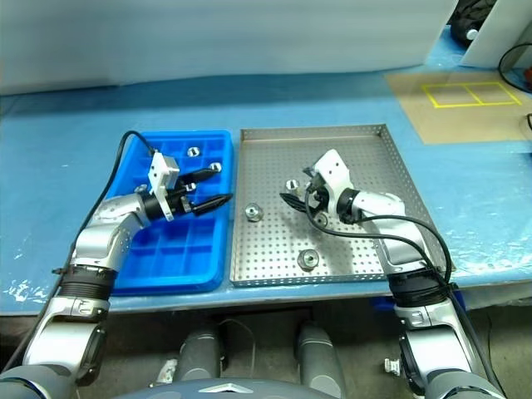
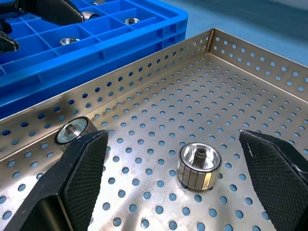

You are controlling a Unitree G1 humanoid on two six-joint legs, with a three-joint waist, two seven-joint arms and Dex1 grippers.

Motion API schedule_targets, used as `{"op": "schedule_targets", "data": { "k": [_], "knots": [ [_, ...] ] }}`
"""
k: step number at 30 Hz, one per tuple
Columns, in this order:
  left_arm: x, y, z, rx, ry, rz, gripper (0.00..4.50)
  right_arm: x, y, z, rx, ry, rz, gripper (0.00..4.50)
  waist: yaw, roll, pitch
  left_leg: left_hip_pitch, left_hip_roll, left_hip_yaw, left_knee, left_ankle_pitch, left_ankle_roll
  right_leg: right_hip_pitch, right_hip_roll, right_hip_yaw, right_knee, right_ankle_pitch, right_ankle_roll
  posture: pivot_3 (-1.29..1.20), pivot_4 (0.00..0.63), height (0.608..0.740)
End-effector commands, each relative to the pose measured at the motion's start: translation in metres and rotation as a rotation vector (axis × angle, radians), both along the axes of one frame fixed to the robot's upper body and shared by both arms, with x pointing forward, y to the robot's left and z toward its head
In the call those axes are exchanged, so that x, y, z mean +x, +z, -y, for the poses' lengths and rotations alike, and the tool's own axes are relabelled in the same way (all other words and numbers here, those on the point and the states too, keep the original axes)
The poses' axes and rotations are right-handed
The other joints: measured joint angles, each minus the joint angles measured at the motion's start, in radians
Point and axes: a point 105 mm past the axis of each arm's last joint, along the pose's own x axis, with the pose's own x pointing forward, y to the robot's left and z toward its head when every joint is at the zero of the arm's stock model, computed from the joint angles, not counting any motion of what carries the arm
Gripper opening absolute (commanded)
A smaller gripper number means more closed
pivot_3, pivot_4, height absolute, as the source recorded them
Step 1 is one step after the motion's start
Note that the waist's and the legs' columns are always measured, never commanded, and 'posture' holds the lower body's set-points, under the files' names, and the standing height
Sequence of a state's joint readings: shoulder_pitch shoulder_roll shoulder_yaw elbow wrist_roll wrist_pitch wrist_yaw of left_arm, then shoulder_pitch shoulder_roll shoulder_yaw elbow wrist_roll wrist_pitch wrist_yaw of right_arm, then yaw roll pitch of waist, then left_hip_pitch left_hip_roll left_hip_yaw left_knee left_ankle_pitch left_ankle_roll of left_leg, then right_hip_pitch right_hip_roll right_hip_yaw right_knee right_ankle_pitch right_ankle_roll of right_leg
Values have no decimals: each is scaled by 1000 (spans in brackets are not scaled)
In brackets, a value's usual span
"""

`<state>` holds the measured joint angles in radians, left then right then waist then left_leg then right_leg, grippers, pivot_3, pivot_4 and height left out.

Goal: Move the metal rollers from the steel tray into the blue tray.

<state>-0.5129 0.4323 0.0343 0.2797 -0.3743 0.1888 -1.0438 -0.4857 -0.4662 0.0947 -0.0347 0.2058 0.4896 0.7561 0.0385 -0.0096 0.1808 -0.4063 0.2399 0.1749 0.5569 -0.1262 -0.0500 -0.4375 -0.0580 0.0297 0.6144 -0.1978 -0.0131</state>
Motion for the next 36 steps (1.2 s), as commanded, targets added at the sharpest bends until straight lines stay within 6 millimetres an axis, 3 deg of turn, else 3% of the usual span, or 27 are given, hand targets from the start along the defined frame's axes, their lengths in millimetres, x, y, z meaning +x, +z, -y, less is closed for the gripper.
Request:
{"op": "schedule_targets", "data": {
  "k": [1,8,13,17,26,36],
  "knots": [
    [8,20,12,2,-52,68,4500,-4,22,5,15,12,68,4480,3,0,0,0,0,0,0,0,0,0,0,0,0,0,0,-259,150,740],
    [19,20,45,148,-238,110,4500,-14,26,14,3,-13,78,4480,-2,0,0,0,-1,0,2,0,1,2,-1,1,0,0,0,-334,150,740],
    [29,22,54,257,-359,92,4500,-35,31,22,-5,7,67,4480,-12,0,0,1,0,0,0,0,1,1,1,1,-1,0,0,-400,150,740],
    [35,16,59,342,-390,87,4500,-39,29,29,-15,-45,70,4480,-23,0,0,3,-1,0,1,-1,2,6,0,1,-4,0,0,-443,150,740],
    [62,27,101,286,-202,142,4500,-46,21,31,-9,-127,70,4480,-27,0,0,1,-1,0,2,-3,5,7,-1,1,-7,0,0,-527,150,740],
    [56,-3,120,342,-215,60,4500,-50,18,39,-18,-188,75,4480,-52,0,0,2,-1,0,4,-4,6,8,-1,1,-8,0,0,-573,150,740]
  ]
}}
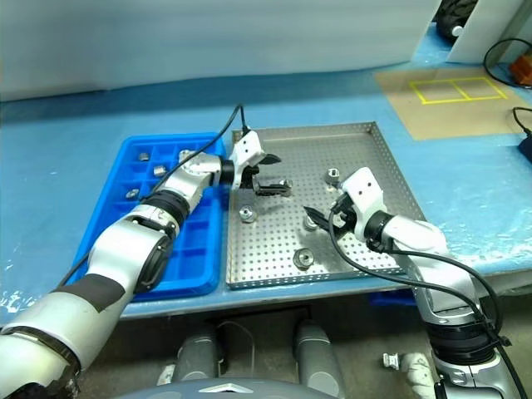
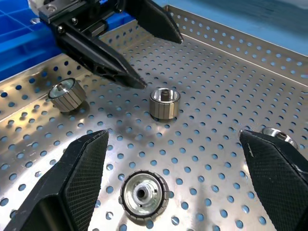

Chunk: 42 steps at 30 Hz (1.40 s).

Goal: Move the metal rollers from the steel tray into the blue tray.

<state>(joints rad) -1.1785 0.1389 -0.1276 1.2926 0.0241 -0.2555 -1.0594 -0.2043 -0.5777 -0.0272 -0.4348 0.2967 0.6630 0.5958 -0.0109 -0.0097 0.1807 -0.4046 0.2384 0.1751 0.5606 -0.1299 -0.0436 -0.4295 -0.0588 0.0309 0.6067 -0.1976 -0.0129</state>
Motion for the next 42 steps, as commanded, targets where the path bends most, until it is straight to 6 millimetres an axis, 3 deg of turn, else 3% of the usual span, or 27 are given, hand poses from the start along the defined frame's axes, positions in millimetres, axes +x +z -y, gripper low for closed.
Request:
{"op": "schedule_targets", "data": {
  "k": [1,12,22,32,37,42],
  "knots": [
    [1,-4,3,15,19,6,4500,-3,16,4,-2,-20,66,4480,-4,0,0,0,0,0,0,0,0,0,0,0,0,0,0,-574,150,740],
    [10,-28,7,54,194,0,4500,-1,18,10,-12,-66,85,4480,-7,0,0,0,0,0,1,-1,1,0,0,0,-1,0,0,-590,150,740],
    [5,-42,17,44,210,-68,4500,-2,15,12,-33,-85,87,4480,-11,0,0,-1,-1,0,1,-2,3,0,0,0,-1,0,0,-605,150,740],
    [10,-52,8,76,288,-84,4500,-2,16,13,-35,-99,92,4480,-26,0,0,-1,-2,0,1,-2,3,0,0,-1,-3,0,1,-604,150,740],
    [11,-50,7,67,298,-86,3003,0,18,13,-34,-98,97,4500,-33,0,0,-2,-2,0,2,-2,4,0,0,-1,-3,0,1,-601,150,740],
    [9,-51,7,56,282,-107,2849,0,17,13,-37,-97,97,4500,-33,0,0,-2,-2,0,2,-3,4,0,0,-1,-3,-1,1,-595,150,740]
  ]
}}
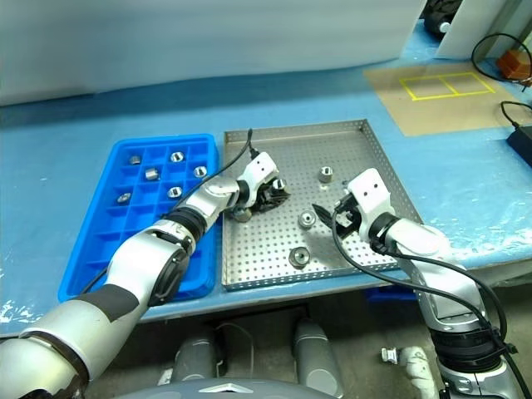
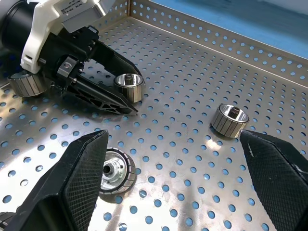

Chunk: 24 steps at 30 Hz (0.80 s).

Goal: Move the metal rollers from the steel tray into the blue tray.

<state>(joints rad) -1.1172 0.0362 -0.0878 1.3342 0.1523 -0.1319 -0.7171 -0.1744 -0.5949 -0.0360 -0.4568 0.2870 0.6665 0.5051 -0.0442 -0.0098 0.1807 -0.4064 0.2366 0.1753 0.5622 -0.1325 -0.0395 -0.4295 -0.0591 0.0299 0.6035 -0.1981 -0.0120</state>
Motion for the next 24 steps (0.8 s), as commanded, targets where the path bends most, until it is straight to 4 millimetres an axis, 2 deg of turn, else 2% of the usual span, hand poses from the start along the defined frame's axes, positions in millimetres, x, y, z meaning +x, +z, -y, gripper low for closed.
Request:
{"op": "schedule_targets", "data": {
  "k": [1,2,8,11,16,18,22,24],
  "knots": [
    [-1,0,-2,-7,-10,-14,2658,-1,18,1,-13,3,71,4500,0,0,0,0,0,0,0,0,0,0,0,0,0,0,0,-595,150,740],
    [-1,0,-2,-8,-11,-13,2467,-1,18,1,-13,4,71,4500,0,0,0,0,0,0,0,0,0,0,0,0,-1,0,0,-594,150,740],
    [-2,5,-1,-55,-23,-27,2467,1,18,0,-14,4,73,4500,0,0,0,-1,0,0,0,-1,1,0,0,0,-1,0,0,-591,150,740],
    [2,7,-4,-41,-1,-7,1883,1,18,0,-15,5,74,4500,0,0,0,-1,0,0,-1,-1,1,0,0,0,-2,0,0,-588,150,740],
    [6,10,-9,-34,23,17,1883,1,18,-1,-14,9,73,4500,0,0,0,-1,0,0,-1,-1,1,0,0,0,-2,0,0,-583,150,740],
    [7,18,-8,-60,4,40,1883,2,18,-1,-13,14,72,4500,0,0,0,-1,0,0,-1,-1,1,-1,0,0,-2,0,0,-576,150,740],
    [9,48,-6,-212,-30,43,1883,2,20,-3,-6,33,66,4500,1,0,0,-3,0,0,-1,-1,1,-2,0,0,-2,0,0,-569,150,740],
    [5,59,-8,-216,-105,83,1883,1,20,-4,-5,51,60,4500,1,0,0,-4,0,0,-1,-1,1,-3,0,0,-2,0,0,-560,150,740]
  ]
}}
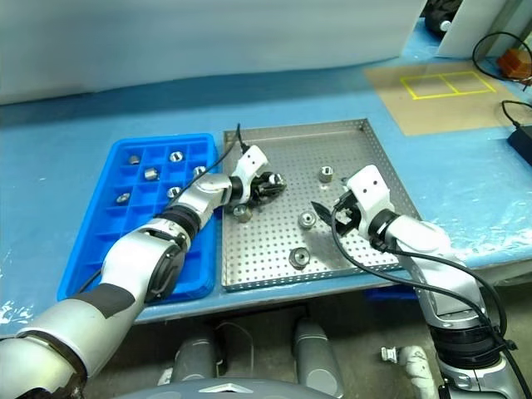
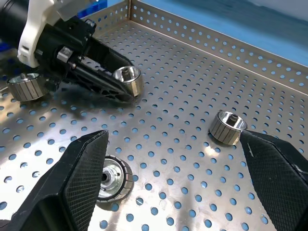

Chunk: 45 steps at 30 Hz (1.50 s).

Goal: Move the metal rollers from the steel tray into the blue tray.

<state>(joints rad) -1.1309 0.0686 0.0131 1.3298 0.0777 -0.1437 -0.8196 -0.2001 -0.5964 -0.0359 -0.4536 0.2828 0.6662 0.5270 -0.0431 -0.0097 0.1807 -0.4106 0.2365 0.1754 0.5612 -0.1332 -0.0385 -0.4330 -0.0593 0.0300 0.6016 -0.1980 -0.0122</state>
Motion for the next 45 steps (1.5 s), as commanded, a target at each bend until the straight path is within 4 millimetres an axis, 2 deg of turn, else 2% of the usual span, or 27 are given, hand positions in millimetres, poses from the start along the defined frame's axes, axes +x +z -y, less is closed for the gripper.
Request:
{"op": "schedule_targets", "data": {
  "k": [1,3,7,10,12,16,18,21,27,32,37,41,45],
  "knots": [
    [-2,44,1,-69,-132,132,1883,-2,14,-3,-2,38,40,4500,0,0,0,0,0,0,0,0,0,0,0,0,0,0,0,-552,150,740],
    [-9,61,-5,-107,-238,173,1883,-2,13,-6,-3,57,35,4500,2,0,0,0,0,0,-1,0,0,-1,0,0,0,0,0,-532,150,740],
    [-18,84,-22,-135,-326,239,1883,3,15,-14,1,94,38,4500,4,0,0,-1,1,0,-2,0,0,-2,0,0,0,0,0,-480,150,740],
    [-25,91,-38,-138,-354,265,1883,9,17,-22,9,132,46,4500,6,0,0,0,1,1,-1,0,0,-2,-1,0,1,0,0,-418,150,740],
    [-33,88,-56,-98,-357,293,1883,12,20,-33,20,178,54,4500,4,0,0,1,2,1,-2,0,-1,-2,-1,0,2,0,0,-370,150,740],
    [-48,82,-97,-47,-282,305,1883,21,27,-60,38,291,78,4500,8,1,1,3,2,2,-4,1,-3,-4,1,0,4,0,-1,-255,150,740],
    [-55,81,-116,-23,-224,321,1883,27,29,-71,50,340,79,4500,26,2,1,2,3,2,-7,3,-5,-5,1,-1,5,0,-1,-195,150,740],
    [-65,84,-132,-19,-162,340,1883,35,28,-82,46,393,77,4500,58,2,1,2,4,2,-8,4,-7,-5,0,-1,5,0,-1,-106,150,740],
    [-101,99,-168,-25,-4,367,1883,47,35,-120,44,577,87,4500,101,3,1,1,4,1,-11,6,-9,-6,0,-3,6,-1,-2,76,150,740],
    [-125,94,-192,7,117,333,1883,40,34,-152,44,746,77,4500,129,3,1,2,5,-1,-16,8,-13,-8,1,-6,7,-2,-4,185,150,740],
    [-146,74,-229,33,287,250,1883,25,29,-180,61,888,46,4500,147,2,1,1,5,-1,-17,8,-13,-8,1,-6,7,-3,-5,260,150,740],
    [-158,55,-245,54,355,184,1883,25,27,-185,63,913,40,4500,172,2,1,1,5,-3,-17,8,-13,-8,1,-7,7,-3,-4,279,150,740],
    [-160,40,-254,62,402,150,1883,26,25,-185,55,913,38,4500,195,2,1,1,5,-3,-17,8,-13,-7,0,-7,7,-3,-4,270,150,740]
  ]
}}
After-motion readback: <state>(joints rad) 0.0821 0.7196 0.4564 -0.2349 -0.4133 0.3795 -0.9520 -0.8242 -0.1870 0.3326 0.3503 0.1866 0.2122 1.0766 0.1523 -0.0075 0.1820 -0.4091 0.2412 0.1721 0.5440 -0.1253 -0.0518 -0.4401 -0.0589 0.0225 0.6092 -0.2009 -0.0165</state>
